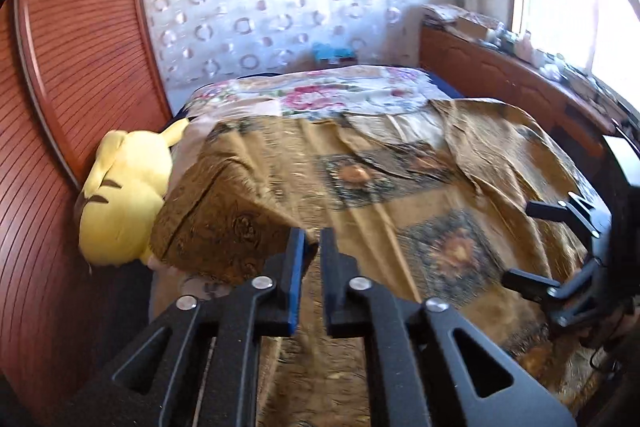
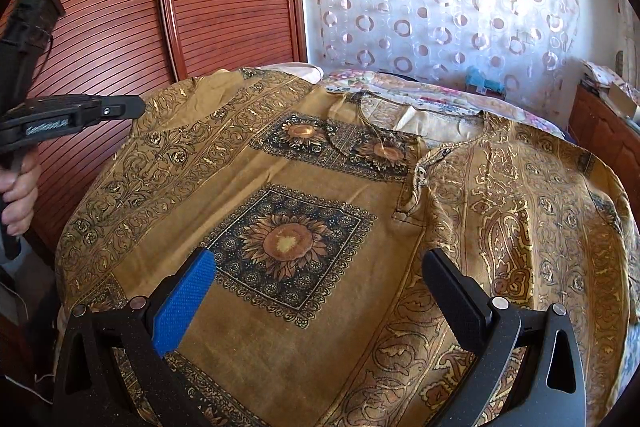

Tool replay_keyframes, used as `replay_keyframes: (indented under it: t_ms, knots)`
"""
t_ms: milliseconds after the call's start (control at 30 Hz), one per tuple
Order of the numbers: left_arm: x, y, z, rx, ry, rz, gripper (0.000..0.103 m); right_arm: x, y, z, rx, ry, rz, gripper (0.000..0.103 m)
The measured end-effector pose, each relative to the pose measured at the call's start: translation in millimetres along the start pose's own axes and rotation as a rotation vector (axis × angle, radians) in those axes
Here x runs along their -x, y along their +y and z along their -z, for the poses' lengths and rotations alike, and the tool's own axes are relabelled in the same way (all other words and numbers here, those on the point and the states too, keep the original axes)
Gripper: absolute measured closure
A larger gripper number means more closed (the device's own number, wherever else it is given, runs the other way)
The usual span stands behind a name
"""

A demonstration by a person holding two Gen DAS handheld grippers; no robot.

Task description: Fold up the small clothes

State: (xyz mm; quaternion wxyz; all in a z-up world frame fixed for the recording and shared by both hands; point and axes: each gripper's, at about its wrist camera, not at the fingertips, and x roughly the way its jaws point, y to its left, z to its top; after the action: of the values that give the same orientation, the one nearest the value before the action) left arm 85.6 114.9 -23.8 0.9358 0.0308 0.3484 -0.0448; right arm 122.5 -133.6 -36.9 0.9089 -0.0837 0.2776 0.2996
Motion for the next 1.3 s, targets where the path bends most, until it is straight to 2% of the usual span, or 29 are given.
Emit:
replay_keyframes:
  t_ms: [33, 100, 133, 167, 200, 233, 367, 500, 600, 700, 800, 900, 1000, 1067, 1100, 1167, 1233, 1300]
  knots:
    - [2.7, -1.0, 1.2, -0.005, -0.001, 0.006, 0.086, -0.3, 0.8, 0.5, 0.0, 0.002, 0.002, 0.0]
    - [8.9, 1.2, 2.2, -0.012, -0.001, 0.005, 0.072, -1.4, 1.3, 0.5, 0.003, 0.004, 0.003, 0.0]
    - [13.1, 1.9, 3.7, -0.011, -0.006, 0.007, 0.055, -1.6, 1.4, 0.4, 0.005, 0.003, 0.004, 0.0]
    - [13.6, 5.1, 4.8, -0.01, -0.011, 0.007, 0.045, -2.4, 1.6, 0.5, 0.006, 0.003, 0.004, 0.0]
    - [17.4, 10.3, 7.6, -0.007, -0.012, 0.001, 0.039, -2.3, 2.1, 1.1, 0.006, 0.002, 0.004, 0.0]
    - [19.6, 13.1, 9.1, -0.001, -0.011, -0.001, 0.028, -2.7, 2.3, 1.4, 0.006, 0.004, 0.005, 0.0]
    - [20.7, 33.5, 15.3, 0.049, -0.018, -0.037, 0.026, -3.5, 2.2, 2.4, 0.005, 0.005, 0.004, 0.0]
    - [10.4, 69.9, 14.8, 0.146, -0.024, -0.068, 0.026, -4.8, 1.5, 3.2, -0.002, 0.01, 0.002, 0.0]
    - [-10.7, 86.7, 10.2, 0.143, -0.009, -0.131, 0.026, -5.4, 1.0, 3.8, -0.003, 0.014, 0.0, 0.0]
    - [-39.1, 103.6, 8.7, 0.163, 0.036, -0.126, 0.026, -5.4, 0.5, 3.9, -0.006, 0.021, -0.001, 0.0]
    - [-61.4, 110.3, 8.4, 0.162, 0.071, -0.111, 0.028, -7.9, 2.1, -0.7, 0.011, 0.04, -0.014, 0.0]
    - [-79.4, 110.5, 8.2, 0.135, 0.104, -0.104, 0.038, -10.1, 8.4, -10.2, 0.051, 0.049, -0.032, 0.0]
    - [-87.3, 111.8, 6.6, 0.12, 0.102, -0.065, 0.052, -7.1, 16.7, -20.6, 0.084, 0.024, -0.049, 0.0]
    - [-89.2, 109.9, 4.1, 0.102, 0.11, -0.066, 0.073, -6.7, 19.7, -24.2, 0.092, 0.013, -0.063, 0.0]
    - [-88.6, 107.2, 2.7, 0.085, 0.107, -0.078, 0.077, -6.9, 20.2, -24.2, 0.094, 0.01, -0.067, 0.0]
    - [-85.8, 100.8, 0.8, 0.047, 0.1, -0.09, 0.095, -9.2, 20.9, -24.5, 0.095, 0.011, -0.069, 0.0]
    - [-79.9, 92.7, -1.7, 0.003, 0.083, -0.115, 0.099, -12.5, 18.4, -23.9, 0.088, 0.018, -0.067, 0.0]
    - [-72.0, 85.8, -8.6, -0.014, 0.058, -0.092, 0.101, -15.9, 14.8, -23.3, 0.077, 0.026, -0.067, 0.0]
